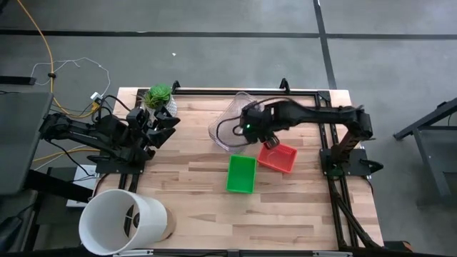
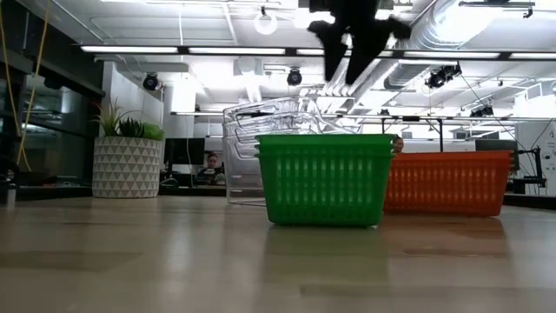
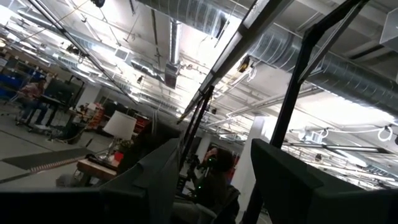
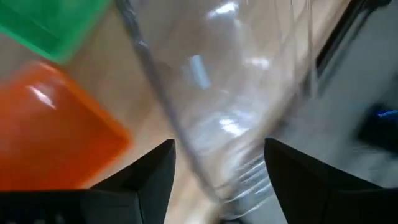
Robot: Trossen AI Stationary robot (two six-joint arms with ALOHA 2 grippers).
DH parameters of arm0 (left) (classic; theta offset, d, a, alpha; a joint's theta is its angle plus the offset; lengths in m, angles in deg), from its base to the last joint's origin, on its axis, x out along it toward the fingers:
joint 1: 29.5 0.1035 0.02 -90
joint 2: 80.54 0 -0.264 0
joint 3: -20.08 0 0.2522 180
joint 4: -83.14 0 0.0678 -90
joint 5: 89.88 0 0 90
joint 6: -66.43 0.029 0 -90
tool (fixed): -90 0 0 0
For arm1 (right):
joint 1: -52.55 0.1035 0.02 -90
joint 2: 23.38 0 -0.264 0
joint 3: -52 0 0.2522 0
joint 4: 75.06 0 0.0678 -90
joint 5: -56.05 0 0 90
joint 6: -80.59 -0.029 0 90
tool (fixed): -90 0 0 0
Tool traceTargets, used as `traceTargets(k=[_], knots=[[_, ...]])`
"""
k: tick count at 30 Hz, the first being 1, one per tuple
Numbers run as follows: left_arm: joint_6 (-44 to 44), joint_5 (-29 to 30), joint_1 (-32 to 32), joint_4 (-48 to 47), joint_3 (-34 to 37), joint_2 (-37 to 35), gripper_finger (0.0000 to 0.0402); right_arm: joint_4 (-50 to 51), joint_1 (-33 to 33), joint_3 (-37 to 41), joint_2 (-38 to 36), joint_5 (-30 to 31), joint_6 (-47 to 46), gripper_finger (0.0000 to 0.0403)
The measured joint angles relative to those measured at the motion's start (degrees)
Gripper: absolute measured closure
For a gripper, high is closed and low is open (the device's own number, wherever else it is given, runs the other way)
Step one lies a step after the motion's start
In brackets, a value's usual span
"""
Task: Stack baskets by color
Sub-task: Return to Home Position
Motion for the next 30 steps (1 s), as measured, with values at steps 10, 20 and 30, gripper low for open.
traceTargets(k=[10,20,30], knots=[[0.0,0.1,0.0,-3.8,0.0,0.0,0.0216,11.5,-6.8,6.0,-14.2,-26.4,-26.2,0.0201],[4.4,1.1,0.0,-4.0,0.0,0.0,0.0216,-12.3,-0.2,33.8,-43.1,-27.4,-50.5,0.0305],[5.5,1.8,0.0,-8.0,0.0,-1.2,0.0216,-52.4,3.2,46.9,-52.1,-24.4,-58.4,0.0396]])
